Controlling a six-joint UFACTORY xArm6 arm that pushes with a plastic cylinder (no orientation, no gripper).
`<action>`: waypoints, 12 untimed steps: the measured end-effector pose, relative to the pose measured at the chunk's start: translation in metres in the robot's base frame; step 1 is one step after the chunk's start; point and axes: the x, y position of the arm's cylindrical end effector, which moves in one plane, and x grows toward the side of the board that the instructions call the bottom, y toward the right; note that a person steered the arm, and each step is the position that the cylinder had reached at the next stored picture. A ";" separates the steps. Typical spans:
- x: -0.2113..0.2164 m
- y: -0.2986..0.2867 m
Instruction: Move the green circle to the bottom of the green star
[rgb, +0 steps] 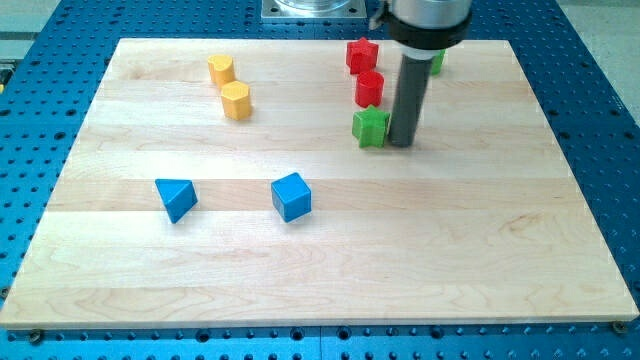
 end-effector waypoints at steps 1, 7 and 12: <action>-0.042 0.060; -0.154 0.022; 0.065 0.087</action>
